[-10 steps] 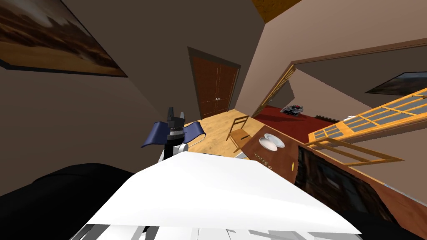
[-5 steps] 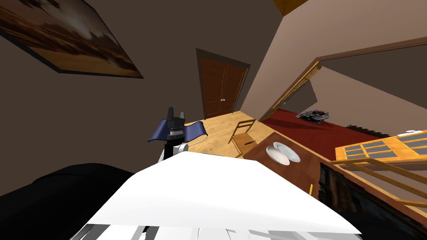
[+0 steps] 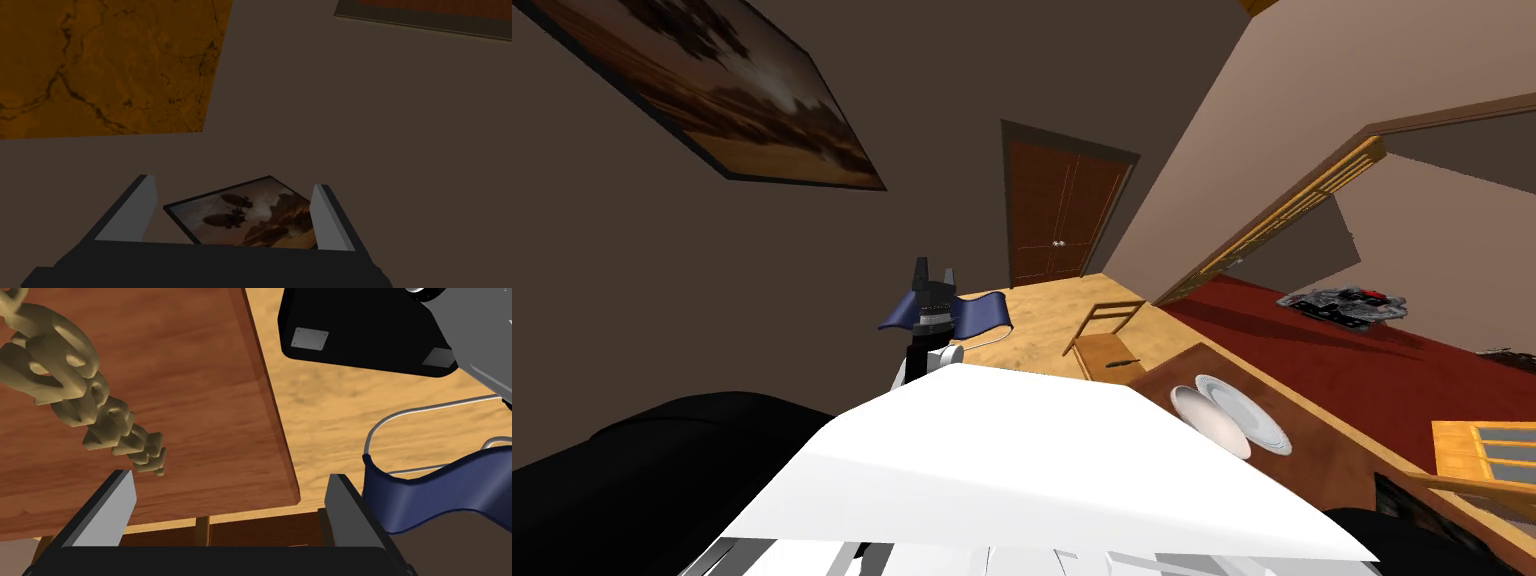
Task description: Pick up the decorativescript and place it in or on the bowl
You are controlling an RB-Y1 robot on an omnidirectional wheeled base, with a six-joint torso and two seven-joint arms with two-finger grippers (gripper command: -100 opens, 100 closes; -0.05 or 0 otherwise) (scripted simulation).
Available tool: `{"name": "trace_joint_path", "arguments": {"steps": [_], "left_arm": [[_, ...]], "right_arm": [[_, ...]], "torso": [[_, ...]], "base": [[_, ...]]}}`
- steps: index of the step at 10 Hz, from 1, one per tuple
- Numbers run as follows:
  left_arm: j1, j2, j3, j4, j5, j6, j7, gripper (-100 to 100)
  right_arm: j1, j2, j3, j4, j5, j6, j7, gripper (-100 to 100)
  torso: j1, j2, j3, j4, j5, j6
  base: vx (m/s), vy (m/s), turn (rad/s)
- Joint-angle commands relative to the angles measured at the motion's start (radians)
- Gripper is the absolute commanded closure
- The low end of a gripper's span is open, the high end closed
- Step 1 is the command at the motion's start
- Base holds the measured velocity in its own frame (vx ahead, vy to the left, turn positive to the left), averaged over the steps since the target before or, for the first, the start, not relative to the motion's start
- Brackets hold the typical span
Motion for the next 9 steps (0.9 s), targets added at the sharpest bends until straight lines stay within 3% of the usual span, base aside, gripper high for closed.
{"name": "trace_joint_path", "arguments": {"steps": [1, 3, 5, 9], "left_arm": [[0.0, 0.0, 0.0, 0.0, 0.0, 0.0, 0.0, 0], [0.0, 0.0, 0.0, 0.0, 0.0, 0.0, 0.0, 0], [0.0, 0.0, 0.0, 0.0, 0.0, 0.0, 0.0, 0], [0.0, 0.0, 0.0, 0.0, 0.0, 0.0, 0.0, 0]], "right_arm": [[0.033, -0.008, 0.018, 0.029, 0.05, 0.021, -0.037, -100], [0.041, -0.015, 0.053, 0.079, 0.103, 0.035, -0.08, -100], [0.041, -0.015, 0.053, 0.079, 0.103, 0.035, -0.08, -100], [0.046, -0.007, 0.121, 0.148, 0.161, 0.045, -0.14, -100]], "torso": [[0.0, 0.0, 0.0, 0.0, 0.0, 0.0], [0.002, 0.001, 0.001, 0.0, 0.0, 0.001], [0.005, 0.004, 0.002, 0.001, 0.001, 0.001], [0.007, 0.005, 0.003, 0.001, 0.002, 0.001]], "base": [[0.132, -0.136, 0.228], [0.12, -0.12, 0.138], [0.048, -0.051, 0.037], [0.058, -0.049, 0.096]]}}
